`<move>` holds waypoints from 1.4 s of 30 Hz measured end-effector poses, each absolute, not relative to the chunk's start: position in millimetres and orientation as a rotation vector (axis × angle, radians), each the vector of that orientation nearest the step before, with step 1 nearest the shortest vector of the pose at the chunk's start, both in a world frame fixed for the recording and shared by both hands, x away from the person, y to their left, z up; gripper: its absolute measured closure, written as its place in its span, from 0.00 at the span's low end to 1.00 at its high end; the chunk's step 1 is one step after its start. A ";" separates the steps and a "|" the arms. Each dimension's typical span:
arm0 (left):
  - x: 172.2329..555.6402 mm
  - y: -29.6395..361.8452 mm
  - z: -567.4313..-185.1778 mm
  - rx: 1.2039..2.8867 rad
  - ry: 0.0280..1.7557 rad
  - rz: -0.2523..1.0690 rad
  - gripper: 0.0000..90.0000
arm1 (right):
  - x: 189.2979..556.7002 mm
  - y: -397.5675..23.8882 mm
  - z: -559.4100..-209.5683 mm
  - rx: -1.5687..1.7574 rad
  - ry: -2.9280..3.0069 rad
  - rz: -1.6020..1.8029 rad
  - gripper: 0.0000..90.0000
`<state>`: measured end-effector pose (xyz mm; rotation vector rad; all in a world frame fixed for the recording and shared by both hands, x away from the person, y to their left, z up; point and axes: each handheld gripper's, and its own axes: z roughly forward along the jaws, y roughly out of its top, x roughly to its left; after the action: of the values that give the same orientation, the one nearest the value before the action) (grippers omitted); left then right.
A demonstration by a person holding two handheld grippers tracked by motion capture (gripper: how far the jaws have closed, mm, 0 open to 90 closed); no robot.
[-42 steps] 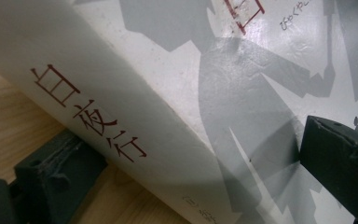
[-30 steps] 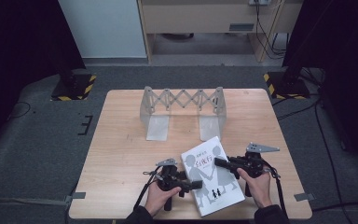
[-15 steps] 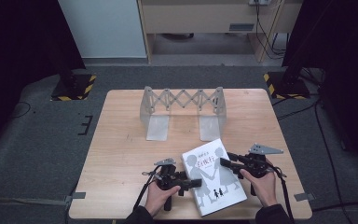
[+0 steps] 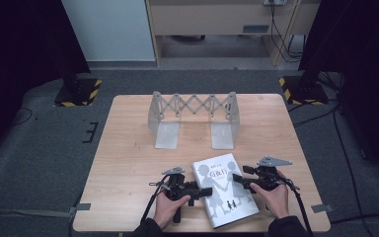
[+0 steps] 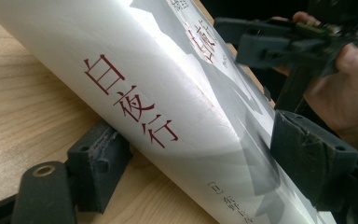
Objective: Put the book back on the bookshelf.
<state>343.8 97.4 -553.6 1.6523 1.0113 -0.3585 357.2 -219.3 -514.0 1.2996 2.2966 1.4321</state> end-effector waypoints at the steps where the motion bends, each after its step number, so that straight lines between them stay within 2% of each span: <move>1: 343.7 97.3 -553.6 1.650 1.013 -0.358 0.22 | 357.5 -220.3 -516.8 1.312 2.297 1.443 0.39; 12: 343.9 97.2 -552.8 1.655 1.025 -0.355 0.22 | 357.8 -212.2 -523.9 1.420 2.307 1.567 0.40; 16: 345.2 99.2 -551.4 1.666 1.035 -0.375 0.25 | 355.4 -213.7 -519.5 1.430 2.254 1.622 0.55; 21: 345.7 99.7 -543.9 1.689 1.025 -0.352 0.26 | 355.6 -213.8 -516.7 1.405 2.252 1.637 0.56; 25: 346.6 104.9 -537.8 1.653 1.026 -0.330 0.32 | 355.1 -212.7 -513.6 1.385 2.205 1.692 0.60; 32: 349.4 111.7 -516.5 1.593 0.966 -0.218 0.40 | 355.3 -211.7 -504.5 1.312 2.081 1.844 0.66; 36: 350.8 108.3 -507.3 1.593 0.926 -0.162 0.41 | 353.5 -212.3 -498.3 1.268 2.042 1.889 0.68; 40: 352.7 95.4 -503.0 1.569 0.872 -0.162 0.42 | 351.5 -211.5 -493.4 1.211 2.033 1.943 0.69; 42: 352.4 90.1 -502.7 1.523 0.867 -0.210 0.48 | 350.5 -207.8 -492.8 1.198 2.044 1.966 0.69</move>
<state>352.4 90.1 -502.7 1.5226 0.8667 -0.2098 350.5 -207.8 -492.8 1.1983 2.0438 1.9656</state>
